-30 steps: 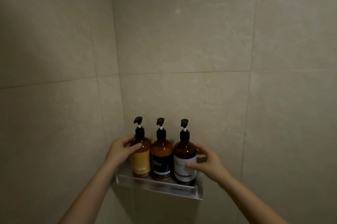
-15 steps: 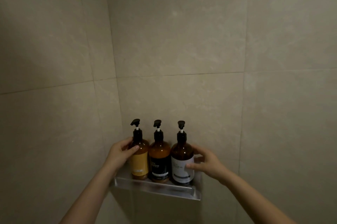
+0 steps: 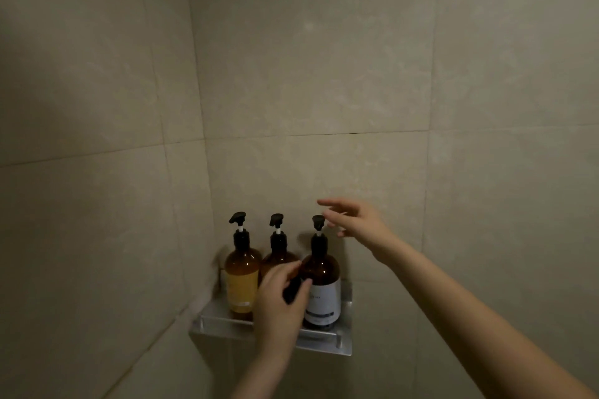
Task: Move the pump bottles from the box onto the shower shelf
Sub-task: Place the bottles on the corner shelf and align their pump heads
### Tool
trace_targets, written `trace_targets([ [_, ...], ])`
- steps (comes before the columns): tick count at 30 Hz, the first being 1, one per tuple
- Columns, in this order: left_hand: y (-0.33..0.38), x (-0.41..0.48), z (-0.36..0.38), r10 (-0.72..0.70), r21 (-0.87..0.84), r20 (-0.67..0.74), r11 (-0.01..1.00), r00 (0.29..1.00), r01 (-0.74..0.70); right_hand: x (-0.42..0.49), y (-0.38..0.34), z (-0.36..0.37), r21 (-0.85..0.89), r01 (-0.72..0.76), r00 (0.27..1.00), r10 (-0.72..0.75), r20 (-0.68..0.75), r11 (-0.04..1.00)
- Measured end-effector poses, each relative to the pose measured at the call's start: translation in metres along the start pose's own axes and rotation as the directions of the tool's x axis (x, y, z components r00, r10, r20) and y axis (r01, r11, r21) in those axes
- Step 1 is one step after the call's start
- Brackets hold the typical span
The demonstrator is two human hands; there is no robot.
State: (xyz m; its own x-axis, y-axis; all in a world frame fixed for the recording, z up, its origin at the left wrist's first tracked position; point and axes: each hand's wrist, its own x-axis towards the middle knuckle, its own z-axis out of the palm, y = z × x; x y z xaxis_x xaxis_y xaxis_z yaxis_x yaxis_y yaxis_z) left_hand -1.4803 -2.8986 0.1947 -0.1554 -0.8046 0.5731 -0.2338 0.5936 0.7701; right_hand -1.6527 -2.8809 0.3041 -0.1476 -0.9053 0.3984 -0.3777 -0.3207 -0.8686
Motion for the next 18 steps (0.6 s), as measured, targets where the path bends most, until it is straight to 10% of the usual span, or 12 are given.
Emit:
trace_targets([
  [18, 0.004, 0.001, 0.016, 0.063, 0.116, 0.042, 0.991, 0.997, -0.068, 0.006, -0.006, 0.016, -0.119, -0.065, 0.998, 0.066, 0.003, 0.991],
])
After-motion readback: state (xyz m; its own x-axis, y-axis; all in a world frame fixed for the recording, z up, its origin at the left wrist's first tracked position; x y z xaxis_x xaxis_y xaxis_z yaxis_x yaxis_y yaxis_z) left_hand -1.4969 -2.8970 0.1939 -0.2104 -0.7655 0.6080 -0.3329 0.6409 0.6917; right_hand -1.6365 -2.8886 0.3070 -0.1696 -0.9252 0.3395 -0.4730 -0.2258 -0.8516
